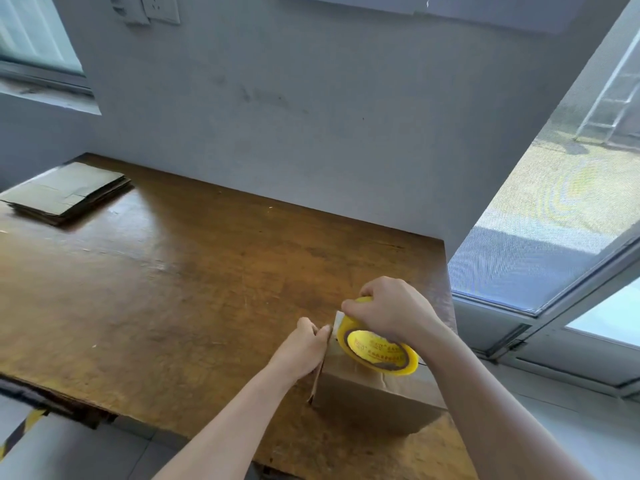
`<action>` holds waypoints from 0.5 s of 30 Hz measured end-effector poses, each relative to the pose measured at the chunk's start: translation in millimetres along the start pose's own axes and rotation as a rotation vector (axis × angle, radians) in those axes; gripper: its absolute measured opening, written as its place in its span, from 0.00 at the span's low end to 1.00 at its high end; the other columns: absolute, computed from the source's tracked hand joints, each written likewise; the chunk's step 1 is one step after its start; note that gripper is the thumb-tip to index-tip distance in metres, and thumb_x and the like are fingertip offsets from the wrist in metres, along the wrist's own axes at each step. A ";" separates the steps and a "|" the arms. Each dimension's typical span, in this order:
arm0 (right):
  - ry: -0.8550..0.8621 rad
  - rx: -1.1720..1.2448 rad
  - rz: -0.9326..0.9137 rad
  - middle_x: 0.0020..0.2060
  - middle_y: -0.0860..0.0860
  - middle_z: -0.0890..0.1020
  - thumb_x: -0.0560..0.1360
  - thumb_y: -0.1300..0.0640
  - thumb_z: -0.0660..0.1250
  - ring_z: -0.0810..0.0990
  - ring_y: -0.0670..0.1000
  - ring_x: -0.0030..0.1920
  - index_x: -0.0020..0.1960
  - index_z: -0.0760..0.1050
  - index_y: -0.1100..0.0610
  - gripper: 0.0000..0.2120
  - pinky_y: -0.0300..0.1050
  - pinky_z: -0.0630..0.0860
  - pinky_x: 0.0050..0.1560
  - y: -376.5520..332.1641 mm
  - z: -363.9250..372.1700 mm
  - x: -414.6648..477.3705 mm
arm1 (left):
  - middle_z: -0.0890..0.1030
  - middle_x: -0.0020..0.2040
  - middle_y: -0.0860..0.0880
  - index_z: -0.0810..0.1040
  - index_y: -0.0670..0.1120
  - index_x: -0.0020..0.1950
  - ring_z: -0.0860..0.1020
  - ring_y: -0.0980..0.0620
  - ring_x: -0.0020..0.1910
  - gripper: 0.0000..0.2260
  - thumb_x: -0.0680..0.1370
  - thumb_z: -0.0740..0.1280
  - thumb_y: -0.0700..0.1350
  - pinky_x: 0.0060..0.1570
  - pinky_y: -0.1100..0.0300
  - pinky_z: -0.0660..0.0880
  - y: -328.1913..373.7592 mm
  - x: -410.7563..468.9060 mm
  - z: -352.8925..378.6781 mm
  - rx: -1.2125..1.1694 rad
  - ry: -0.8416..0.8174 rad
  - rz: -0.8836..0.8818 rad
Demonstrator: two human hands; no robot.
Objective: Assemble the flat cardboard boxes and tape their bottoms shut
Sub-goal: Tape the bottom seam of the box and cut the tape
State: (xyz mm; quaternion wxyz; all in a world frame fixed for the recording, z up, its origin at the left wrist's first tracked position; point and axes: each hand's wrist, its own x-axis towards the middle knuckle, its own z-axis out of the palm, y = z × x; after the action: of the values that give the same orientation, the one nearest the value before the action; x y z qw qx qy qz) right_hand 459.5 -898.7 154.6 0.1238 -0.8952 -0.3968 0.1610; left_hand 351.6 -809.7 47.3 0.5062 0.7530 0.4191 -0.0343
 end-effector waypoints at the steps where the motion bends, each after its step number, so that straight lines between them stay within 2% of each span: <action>1: -0.001 0.006 0.007 0.30 0.46 0.76 0.72 0.41 0.64 0.76 0.52 0.34 0.30 0.68 0.50 0.17 0.41 0.73 0.35 -0.4 0.1 -0.1 | 0.76 0.46 0.49 0.66 0.45 0.55 0.74 0.50 0.42 0.10 0.82 0.57 0.51 0.38 0.55 0.69 -2.5 -1.5 0.5 0.057 0.034 0.001; 3: -0.006 -0.001 0.011 0.31 0.47 0.77 0.72 0.41 0.64 0.77 0.52 0.34 0.31 0.70 0.50 0.16 0.42 0.75 0.34 -1.4 0.5 -0.9 | 0.75 0.46 0.51 0.63 0.46 0.57 0.73 0.53 0.41 0.09 0.80 0.61 0.44 0.34 0.61 0.67 -8.4 -8.3 3.9 0.168 0.142 0.067; 5: 0.000 -0.017 0.011 0.31 0.48 0.78 0.72 0.41 0.64 0.79 0.52 0.34 0.34 0.74 0.53 0.16 0.44 0.78 0.36 -2.5 0.6 -1.7 | 0.74 0.46 0.52 0.65 0.47 0.58 0.72 0.56 0.40 0.09 0.80 0.62 0.40 0.32 0.67 0.65 -11.1 -14.2 8.4 0.091 0.295 0.193; 7: 0.009 -0.021 0.011 0.31 0.49 0.79 0.72 0.42 0.64 0.80 0.53 0.34 0.36 0.77 0.55 0.17 0.46 0.79 0.38 -2.7 1.1 -1.8 | 0.74 0.47 0.52 0.67 0.48 0.56 0.72 0.56 0.41 0.07 0.81 0.60 0.39 0.33 0.70 0.68 -8.5 -15.2 11.0 -0.046 0.355 0.289; 10: 0.014 -0.020 0.010 0.30 0.49 0.79 0.72 0.43 0.64 0.79 0.52 0.33 0.36 0.77 0.56 0.17 0.43 0.77 0.34 -2.6 1.1 -2.1 | 0.77 0.49 0.51 0.69 0.49 0.54 0.74 0.55 0.46 0.05 0.83 0.56 0.41 0.39 0.69 0.70 -8.6 -8.9 10.1 -0.146 0.186 0.280; 12: 0.022 -0.016 0.003 0.31 0.49 0.79 0.72 0.42 0.64 0.80 0.52 0.34 0.37 0.78 0.56 0.17 0.43 0.77 0.35 -1.3 2.0 -1.9 | 0.78 0.49 0.51 0.70 0.50 0.54 0.75 0.56 0.45 0.06 0.84 0.54 0.43 0.40 0.63 0.71 -11.9 -4.9 6.3 -0.061 0.059 0.255; 13: 0.024 -0.012 0.003 0.32 0.49 0.80 0.72 0.41 0.64 0.81 0.52 0.35 0.39 0.79 0.56 0.18 0.44 0.78 0.37 -0.3 2.9 -1.8 | 0.78 0.49 0.51 0.71 0.50 0.55 0.75 0.56 0.46 0.06 0.84 0.54 0.44 0.41 0.61 0.72 -13.4 -3.3 3.4 -0.006 0.038 0.260; 15: 0.028 -0.002 0.003 0.33 0.47 0.79 0.72 0.38 0.64 0.80 0.51 0.37 0.40 0.78 0.55 0.19 0.44 0.78 0.37 1.4 3.8 -1.3 | 0.79 0.56 0.52 0.72 0.50 0.61 0.77 0.55 0.55 0.10 0.83 0.56 0.43 0.52 0.60 0.74 -12.5 -5.0 -2.1 -0.034 0.084 0.346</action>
State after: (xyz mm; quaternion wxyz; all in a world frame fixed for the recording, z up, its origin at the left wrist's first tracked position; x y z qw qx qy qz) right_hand 458.1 -900.2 150.9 0.1283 -0.8981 -0.3936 0.1483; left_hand 339.3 -809.3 41.6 0.4993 0.8059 0.3047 0.0917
